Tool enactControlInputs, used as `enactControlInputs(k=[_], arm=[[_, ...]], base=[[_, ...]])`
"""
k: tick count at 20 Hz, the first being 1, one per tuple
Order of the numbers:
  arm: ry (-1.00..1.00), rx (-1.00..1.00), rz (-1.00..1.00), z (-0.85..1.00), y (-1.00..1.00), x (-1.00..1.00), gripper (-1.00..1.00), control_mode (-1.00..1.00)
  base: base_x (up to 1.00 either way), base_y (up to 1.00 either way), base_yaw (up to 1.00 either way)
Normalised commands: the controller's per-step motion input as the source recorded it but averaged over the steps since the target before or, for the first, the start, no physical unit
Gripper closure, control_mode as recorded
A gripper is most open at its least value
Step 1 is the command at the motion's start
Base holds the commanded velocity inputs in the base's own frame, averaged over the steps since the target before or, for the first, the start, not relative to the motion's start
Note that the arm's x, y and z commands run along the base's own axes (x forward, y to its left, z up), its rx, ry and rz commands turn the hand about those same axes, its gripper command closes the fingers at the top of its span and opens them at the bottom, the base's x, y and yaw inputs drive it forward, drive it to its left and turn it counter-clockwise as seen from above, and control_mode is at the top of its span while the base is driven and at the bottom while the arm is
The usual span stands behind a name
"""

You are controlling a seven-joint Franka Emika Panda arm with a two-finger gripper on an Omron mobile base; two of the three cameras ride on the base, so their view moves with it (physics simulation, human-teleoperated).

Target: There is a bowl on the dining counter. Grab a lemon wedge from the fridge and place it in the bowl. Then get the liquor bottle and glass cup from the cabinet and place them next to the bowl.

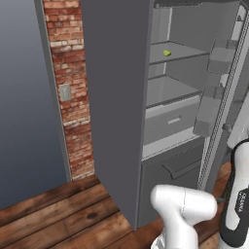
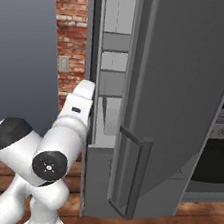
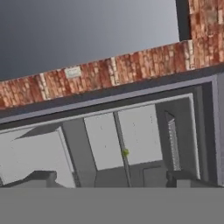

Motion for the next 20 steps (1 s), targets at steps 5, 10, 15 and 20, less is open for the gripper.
enactControlInputs(k=[5, 10, 15, 20], arm=[[0.02, -0.22, -0.45, 0.24, 0.55, 0.42, -1.00, -1.00], [0.03, -0.20, -0.54, 0.01, 0.38, 0.52, -1.00, -1.00], [0.06, -0.10, -0.59, 0.00, 0.12, 0.55, -1.00, -1.00], [0.04, 0.00, -0.48, -0.04, -0.12, 0.41, -1.00, -1.00]], base=[[0.00, 0.00, 0.00], [0.00, 0.00, 0.00], [0.00, 0.00, 0.00], [0.00, 0.00, 0.00]])
